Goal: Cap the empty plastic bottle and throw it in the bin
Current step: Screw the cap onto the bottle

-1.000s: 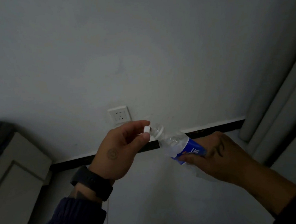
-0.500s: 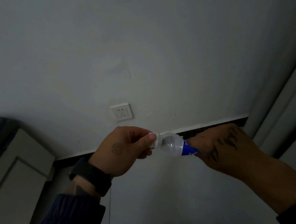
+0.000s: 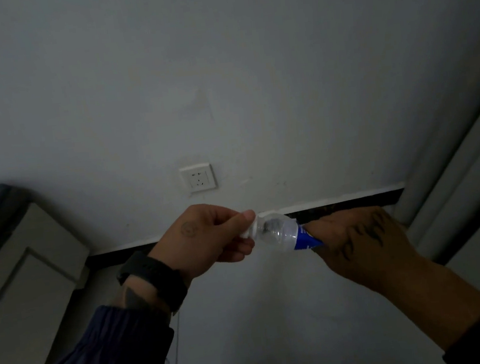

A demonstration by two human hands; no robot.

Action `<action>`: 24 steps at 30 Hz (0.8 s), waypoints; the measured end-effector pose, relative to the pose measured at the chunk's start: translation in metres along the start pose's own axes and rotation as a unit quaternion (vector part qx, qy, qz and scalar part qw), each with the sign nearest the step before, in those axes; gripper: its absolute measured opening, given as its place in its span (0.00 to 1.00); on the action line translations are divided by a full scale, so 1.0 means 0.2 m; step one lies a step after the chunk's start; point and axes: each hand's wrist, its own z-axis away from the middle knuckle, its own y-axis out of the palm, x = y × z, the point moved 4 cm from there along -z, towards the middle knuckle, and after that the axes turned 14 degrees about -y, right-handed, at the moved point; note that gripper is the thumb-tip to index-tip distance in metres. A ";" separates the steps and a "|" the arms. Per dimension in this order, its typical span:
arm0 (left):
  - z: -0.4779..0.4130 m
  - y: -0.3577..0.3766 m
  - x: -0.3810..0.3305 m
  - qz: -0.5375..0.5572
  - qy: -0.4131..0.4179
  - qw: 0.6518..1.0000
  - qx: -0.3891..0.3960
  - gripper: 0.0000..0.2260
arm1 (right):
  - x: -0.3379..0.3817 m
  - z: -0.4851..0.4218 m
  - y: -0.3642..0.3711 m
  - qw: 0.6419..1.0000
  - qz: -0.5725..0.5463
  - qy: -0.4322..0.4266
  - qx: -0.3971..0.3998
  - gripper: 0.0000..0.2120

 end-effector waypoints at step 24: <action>0.02 0.02 -0.04 -0.040 0.076 0.996 -0.030 0.08 | 0.02 -0.08 -0.13 0.999 -0.034 -0.025 -0.013 0.18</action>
